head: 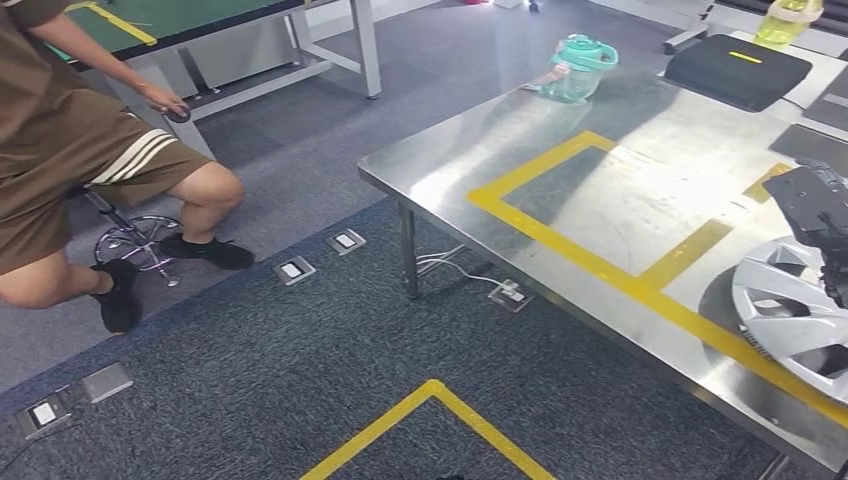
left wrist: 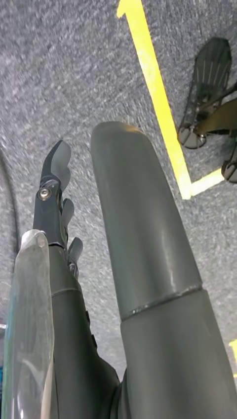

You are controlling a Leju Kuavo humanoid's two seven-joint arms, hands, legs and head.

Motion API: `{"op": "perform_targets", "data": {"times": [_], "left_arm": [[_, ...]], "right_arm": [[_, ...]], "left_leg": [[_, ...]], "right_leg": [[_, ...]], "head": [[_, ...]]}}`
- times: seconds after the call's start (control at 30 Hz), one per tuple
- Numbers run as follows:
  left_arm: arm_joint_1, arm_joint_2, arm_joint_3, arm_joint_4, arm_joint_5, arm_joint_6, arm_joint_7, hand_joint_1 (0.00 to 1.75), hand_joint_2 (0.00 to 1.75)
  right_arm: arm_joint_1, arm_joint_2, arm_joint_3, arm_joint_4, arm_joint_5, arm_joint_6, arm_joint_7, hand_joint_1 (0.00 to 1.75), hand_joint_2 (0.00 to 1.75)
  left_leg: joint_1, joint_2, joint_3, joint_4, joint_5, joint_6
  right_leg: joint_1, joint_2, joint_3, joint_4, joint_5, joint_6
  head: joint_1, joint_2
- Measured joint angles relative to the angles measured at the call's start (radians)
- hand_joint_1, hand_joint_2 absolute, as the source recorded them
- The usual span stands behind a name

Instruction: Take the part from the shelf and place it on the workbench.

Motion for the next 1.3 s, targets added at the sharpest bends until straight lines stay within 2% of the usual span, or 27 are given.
{"op": "perform_targets", "data": {"times": [0.03,0.07,0.13,0.17,0.2,0.27,0.3,0.33,0.4,0.47,0.5,0.53,0.57,0.63,0.7,0.77,0.8,0.83,0.9,0.97,1.0,1.03,1.07,1.13,1.17,1.23,1.3], "left_arm": [[0.0,-0.001,0.0,0.0,0.001,0.0,0.0,0.0,0.0],[0.0,-0.001,0.0,0.0,0.002,0.0,0.0,0.0,0.0],[-0.001,-0.002,0.0,0.0,0.004,0.0,0.0,0.0,0.0],[-0.003,-0.002,0.0,0.0,0.005,0.0,0.0,0.0,0.0],[-0.003,-0.002,0.0,0.0,0.006,-0.001,0.0,0.0,0.0],[0.0,-0.001,-0.001,0.0,0.007,-0.001,0.0,0.0,0.0],[0.001,0.0,-0.001,0.0,0.007,-0.002,0.0,0.0,0.0],[0.0,0.0,-0.001,0.0,0.007,-0.002,0.0,0.0,0.0],[-0.004,0.0,-0.001,0.0,0.008,-0.002,0.0,0.0,0.0],[-0.004,-0.002,-0.001,0.0,0.01,-0.001,0.0,0.0,0.0],[-0.004,-0.003,-0.001,0.0,0.012,-0.001,0.0,0.0,0.0],[-0.003,-0.004,-0.001,0.0,0.013,0.0,0.0,0.0,0.0],[-0.003,-0.004,-0.001,0.0,0.015,0.0,0.0,0.0,0.0],[-0.005,-0.002,-0.001,0.0,0.018,0.0,0.001,0.0,0.0],[-0.008,-0.001,-0.001,0.0,0.019,0.0,0.002,0.0,0.0],[-0.008,0.0,-0.001,0.0,0.02,0.001,0.002,0.0,0.0],[-0.008,-0.001,-0.001,0.0,0.02,0.001,0.002,0.0,0.0],[-0.008,-0.001,-0.001,0.0,0.02,0.002,0.002,0.0,0.0],[-0.008,-0.002,-0.001,0.0,0.02,0.004,0.003,0.0,0.0],[-0.01,-0.002,-0.001,0.0,0.02,0.007,0.003,0.0,0.0],[-0.009,-0.002,-0.002,0.0,0.02,0.008,0.003,0.0,0.0],[-0.009,-0.002,-0.002,0.0,0.02,0.008,0.004,0.0,0.0],[-0.008,-0.002,-0.002,0.0,0.02,0.009,0.005,0.0,0.0],[-0.008,-0.004,-0.004,0.0,0.02,0.009,0.009,0.0,0.0],[-0.009,-0.005,-0.006,0.0,0.02,0.009,0.011,0.0,0.0],[-0.009,-0.006,-0.009,0.0,0.021,0.011,0.014,0.0,0.0],[-0.002,-0.007,-0.01,0.0,0.022,0.012,0.017,0.0,0.0]], "right_arm": [[0.0,0.0,0.0,0.0,-0.002,0.001,-0.005,0.0,0.0],[-0.001,0.0,0.0,0.0,-0.006,0.001,-0.01,0.0,0.0],[-0.003,0.0,0.0,0.0,-0.016,0.006,-0.025,0.0,0.0],[-0.003,0.001,0.001,-0.001,-0.024,0.01,-0.036,0.0,0.0],[-0.004,0.003,0.003,-0.002,-0.031,0.014,-0.046,0.0,0.0],[-0.008,0.008,0.01,-0.005,-0.042,0.019,-0.061,0.0,0.0],[-0.011,0.011,0.013,-0.008,-0.044,0.02,-0.065,0.0,0.0],[-0.012,0.013,0.016,-0.011,-0.047,0.02,-0.068,0.0,0.0],[-0.015,0.016,0.018,-0.015,-0.056,0.021,-0.077,0.0,0.0],[-0.019,0.019,0.023,-0.017,-0.073,0.024,-0.09,0.0,0.0],[-0.023,0.023,0.026,-0.017,-0.085,0.028,-0.099,0.0,0.0],[-0.027,0.028,0.03,-0.018,-0.102,0.035,-0.113,0.0,0.0],[-0.033,0.034,0.036,-0.019,-0.122,0.044,-0.13,0.0,0.0],[-0.048,0.049,0.05,-0.024,-0.167,0.065,-0.17,0.0,0.0],[-0.06,0.068,0.068,-0.027,-0.217,0.093,-0.213,0.0,0.0],[-0.064,0.092,0.091,-0.034,-0.285,0.124,-0.263,0.0,0.0],[-0.065,0.105,0.103,-0.039,-0.329,0.14,-0.29,0.0,0.0],[-0.065,0.117,0.114,-0.044,-0.379,0.155,-0.316,0.0,0.0],[-0.065,0.137,0.13,-0.051,-0.478,0.181,-0.357,0.0,0.0],[-0.062,0.153,0.14,-0.054,-0.547,0.2,-0.379,0.0,0.0],[-0.06,0.16,0.146,-0.056,-0.574,0.21,-0.386,0.0,0.0],[-0.059,0.167,0.151,-0.059,-0.602,0.224,-0.392,0.0,0.0],[-0.057,0.172,0.155,-0.064,-0.635,0.242,-0.398,0.0,0.0],[-0.057,0.183,0.164,-0.078,-0.697,0.28,-0.407,0.0,0.0],[-0.057,0.187,0.169,-0.086,-0.718,0.295,-0.411,0.0,0.0],[-0.056,0.2,0.181,-0.098,-0.736,0.319,-0.419,0.0,0.0],[-0.058,0.22,0.199,-0.11,-0.739,0.343,-0.427,0.0,0.0]], "left_leg": [[0.001,-0.013,0.002,0.002,-0.001,-0.001],[0.002,-0.026,0.003,0.004,-0.002,-0.004],[0.002,-0.053,-0.002,0.015,-0.006,-0.011],[0.002,-0.066,-0.009,0.019,-0.004,-0.017],[0.002,-0.08,-0.017,0.021,-0.001,-0.023],[0.005,-0.096,-0.028,0.023,0.005,-0.035],[0.004,-0.08,-0.035,0.034,-0.002,-0.041],[0.003,-0.052,-0.051,0.065,-0.02,-0.046],[0.003,0.012,-0.112,0.185,-0.08,-0.055],[0.008,0.032,-0.177,0.308,-0.123,-0.059],[0.009,0.034,-0.188,0.327,-0.121,-0.059],[0.01,0.037,-0.178,0.304,-0.101,-0.057],[0.009,0.043,-0.147,0.245,-0.07,-0.054],[0.001,0.083,-0.067,0.097,-0.016,-0.042],[-0.009,0.104,-0.03,0.026,-0.002,-0.03],[-0.01,0.081,-0.027,0.017,-0.001,-0.021],[-0.007,0.069,-0.022,0.01,0.001,-0.016],[-0.004,0.059,-0.016,0.004,0.002,-0.012],[0.001,0.039,-0.006,-0.004,0.004,-0.005],[0.002,0.016,-0.001,-0.003,0.002,-0.001],[0.002,0.002,0.001,-0.003,0.0,0.0],[0.002,-0.012,0.004,-0.001,-0.001,-0.001],[0.004,-0.026,0.007,0.001,-0.004,-0.004],[0.005,-0.053,0.01,0.008,-0.01,-0.012],[0.005,-0.066,0.006,0.014,-0.013,-0.016],[0.008,-0.09,-0.009,0.02,-0.01,-0.027],[0.011,-0.103,-0.018,0.022,-0.006,-0.039]], "right_leg": [[-0.001,0.003,0.013,-0.036,0.032,0.001],[-0.004,0.016,0.04,-0.102,0.075,0.002],[-0.011,0.067,0.095,-0.229,0.129,0.003],[-0.013,0.085,0.11,-0.263,0.136,0.001],[-0.013,0.091,0.116,-0.275,0.133,-0.002],[-0.011,0.067,0.119,-0.28,0.136,-0.013],[-0.011,0.053,0.12,-0.283,0.138,-0.018],[-0.011,0.038,0.121,-0.285,0.14,-0.024],[-0.007,0.008,0.122,-0.288,0.14,-0.033],[-0.002,-0.022,0.122,-0.288,0.138,-0.038],[-0.001,-0.036,0.123,-0.288,0.137,-0.039],[0.0,-0.048,0.123,-0.288,0.136,-0.039],[0.001,-0.06,0.125,-0.288,0.134,-0.039],[0.004,-0.081,0.129,-0.288,0.129,-0.036],[0.008,-0.098,0.134,-0.289,0.124,-0.029],[0.009,-0.115,0.141,-0.294,0.119,-0.02],[0.007,-0.107,0.143,-0.291,0.112,-0.015],[0.005,-0.086,0.137,-0.273,0.098,-0.012],[0.001,-0.027,0.093,-0.171,0.046,-0.007],[0.0,-0.004,0.023,-0.035,-0.003,-0.004],[0.0,-0.002,0.0,0.0,-0.003,-0.003],[-0.001,0.0,-0.005,-0.005,0.017,-0.002],[-0.002,0.004,0.009,-0.05,0.054,-0.001],[-0.007,0.04,0.06,-0.183,0.129,0.001],[-0.01,0.063,0.083,-0.235,0.145,-0.001],[-0.01,0.084,0.102,-0.272,0.143,-0.01],[-0.009,0.063,0.106,-0.279,0.145,-0.024]], "head": [[0.002,0.0],[0.004,0.0],[0.008,0.0],[0.007,0.0],[0.006,0.0],[0.001,0.0],[-0.003,0.0],[-0.009,0.0],[-0.019,0.0],[-0.022,0.0],[-0.023,0.0],[-0.024,0.0],[-0.025,0.0],[-0.026,0.0],[-0.025,0.0],[-0.023,0.0],[-0.022,0.0],[-0.021,0.0],[-0.012,0.0],[-0.003,0.0],[0.0,0.0],[0.001,0.0],[0.003,0.0],[0.008,0.0],[0.009,0.0],[0.007,0.0],[0.004,0.0]]}}
